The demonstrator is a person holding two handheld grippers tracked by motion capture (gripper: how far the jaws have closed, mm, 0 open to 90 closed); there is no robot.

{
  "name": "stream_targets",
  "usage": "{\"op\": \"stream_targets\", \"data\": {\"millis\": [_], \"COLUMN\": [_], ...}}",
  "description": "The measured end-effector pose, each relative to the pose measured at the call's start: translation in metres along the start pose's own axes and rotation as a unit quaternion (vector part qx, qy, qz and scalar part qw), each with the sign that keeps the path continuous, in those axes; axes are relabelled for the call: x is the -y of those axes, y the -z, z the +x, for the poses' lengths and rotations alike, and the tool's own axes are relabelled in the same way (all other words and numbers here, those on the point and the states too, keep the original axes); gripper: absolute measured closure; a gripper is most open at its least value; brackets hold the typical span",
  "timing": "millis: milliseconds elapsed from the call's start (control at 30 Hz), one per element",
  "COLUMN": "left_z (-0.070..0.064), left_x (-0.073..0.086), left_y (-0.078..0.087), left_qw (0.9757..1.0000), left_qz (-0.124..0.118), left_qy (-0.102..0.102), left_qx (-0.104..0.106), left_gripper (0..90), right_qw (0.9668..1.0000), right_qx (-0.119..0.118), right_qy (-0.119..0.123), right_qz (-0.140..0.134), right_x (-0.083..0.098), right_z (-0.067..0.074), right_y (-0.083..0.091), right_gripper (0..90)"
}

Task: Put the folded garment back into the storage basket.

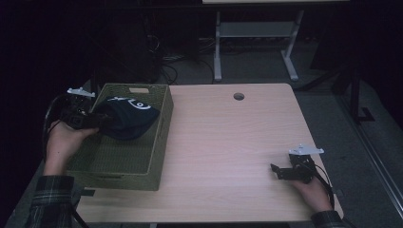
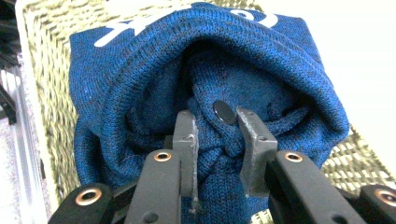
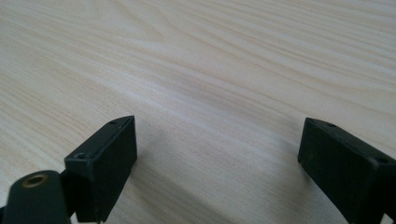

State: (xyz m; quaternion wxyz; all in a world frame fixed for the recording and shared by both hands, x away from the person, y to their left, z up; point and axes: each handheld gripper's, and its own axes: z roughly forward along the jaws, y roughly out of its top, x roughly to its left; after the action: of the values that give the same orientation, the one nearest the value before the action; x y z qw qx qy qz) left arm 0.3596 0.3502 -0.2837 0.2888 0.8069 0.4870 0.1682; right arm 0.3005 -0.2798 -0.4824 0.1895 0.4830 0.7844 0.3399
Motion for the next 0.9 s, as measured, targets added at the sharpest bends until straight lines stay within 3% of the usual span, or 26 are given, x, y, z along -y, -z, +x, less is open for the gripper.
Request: {"op": "stream_targets", "data": {"millis": [433,900], "left_z": [0.009,0.012], "left_x": [0.022,0.037], "left_y": [-0.026,-0.069], "left_qw": [0.9998,0.9991], "left_qz": [0.012,0.025], "left_qy": [0.018,0.033], "left_qx": [0.001,0.003], "left_gripper": [70.5,70.5], "right_qw": [1.0000,1.0000], "right_qx": [0.003,0.003], "right_qy": [0.001,0.000], "right_qz": [-0.002,-0.002], "right_x": [0.000,0.000], "right_z": [-0.001,-0.001], "right_y": [0.000,0.000], "right_gripper": [11.4,11.4]}}
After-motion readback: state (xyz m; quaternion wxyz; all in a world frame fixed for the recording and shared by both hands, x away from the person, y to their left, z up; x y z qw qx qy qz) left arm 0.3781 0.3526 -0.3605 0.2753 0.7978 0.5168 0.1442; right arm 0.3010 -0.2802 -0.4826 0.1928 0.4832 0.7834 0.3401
